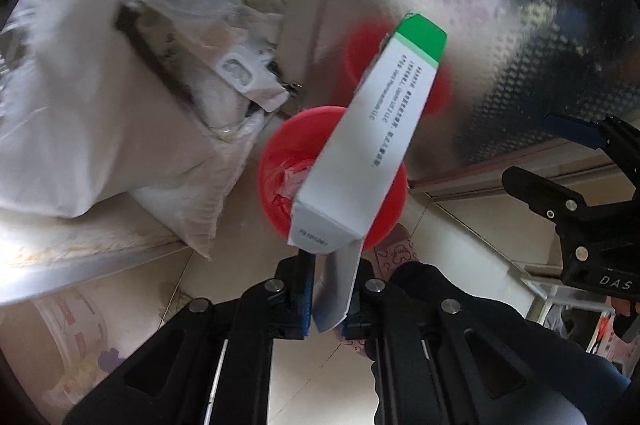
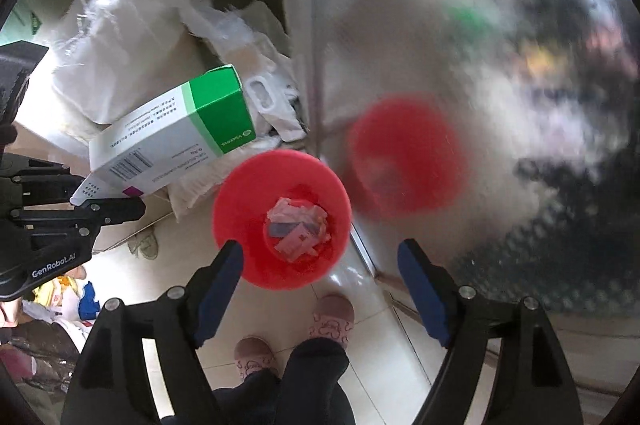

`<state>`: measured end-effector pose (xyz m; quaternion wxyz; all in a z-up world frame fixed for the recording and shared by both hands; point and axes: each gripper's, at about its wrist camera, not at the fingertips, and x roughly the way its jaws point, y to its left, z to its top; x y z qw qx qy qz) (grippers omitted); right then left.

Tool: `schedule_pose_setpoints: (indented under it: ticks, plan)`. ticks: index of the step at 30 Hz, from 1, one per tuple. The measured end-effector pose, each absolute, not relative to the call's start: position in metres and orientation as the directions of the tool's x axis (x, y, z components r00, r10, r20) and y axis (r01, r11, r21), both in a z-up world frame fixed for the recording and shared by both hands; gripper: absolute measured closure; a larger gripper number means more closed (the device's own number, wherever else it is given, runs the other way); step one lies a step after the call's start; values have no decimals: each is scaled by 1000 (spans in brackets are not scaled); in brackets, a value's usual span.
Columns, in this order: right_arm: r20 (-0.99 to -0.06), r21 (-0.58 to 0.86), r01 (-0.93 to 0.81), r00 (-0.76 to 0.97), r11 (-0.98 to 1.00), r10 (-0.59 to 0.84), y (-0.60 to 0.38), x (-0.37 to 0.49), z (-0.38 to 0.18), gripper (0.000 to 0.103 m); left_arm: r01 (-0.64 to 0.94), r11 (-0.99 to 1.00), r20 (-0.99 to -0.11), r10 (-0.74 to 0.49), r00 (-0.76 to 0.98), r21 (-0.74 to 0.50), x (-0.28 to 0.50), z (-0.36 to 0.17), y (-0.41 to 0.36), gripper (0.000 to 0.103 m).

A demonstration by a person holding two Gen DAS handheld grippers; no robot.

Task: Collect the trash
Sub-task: 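Carry the box and sachet down and release both into the red bin, then raise both open tools back toward the counter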

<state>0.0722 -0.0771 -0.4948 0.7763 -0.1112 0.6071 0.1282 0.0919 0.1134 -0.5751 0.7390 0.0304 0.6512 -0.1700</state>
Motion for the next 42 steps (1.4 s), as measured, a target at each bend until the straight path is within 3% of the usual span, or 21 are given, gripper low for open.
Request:
schedule_pose_setpoints:
  ticks: [7, 15, 18, 22, 24, 26, 42]
  plan:
    - [-970, -18, -303, 235, 953, 57, -86, 74, -518, 25, 316, 930, -975, -217, 52, -190, 106, -607, 98, 87]
    - [-970, -4, -294, 235, 956, 68, -91, 73, -506, 25, 299, 936, -974, -216, 74, -185, 98, -587, 92, 59]
    - [-966, 5, -306, 243, 952, 83, -88, 71, -487, 25, 276, 946, -973, -205, 103, -170, 88, -559, 97, 46]
    - [-959, 19, -328, 262, 945, 110, -80, 63, -447, 25, 231, 955, -968, -218, 123, -186, 72, -511, 109, 38]
    - [-955, 26, -337, 270, 941, 123, -75, 58, -423, 25, 214, 961, -968, -206, 144, -173, 62, -483, 115, 26]
    - [-951, 32, -352, 277, 935, 137, -69, 51, -396, 25, 193, 968, -967, -195, 164, -162, 52, -455, 120, 21]
    - [-892, 23, -391, 408, 920, 196, -63, 29, -182, 25, 205, 970, -917, -196, 347, -130, 26, -235, 130, 13]
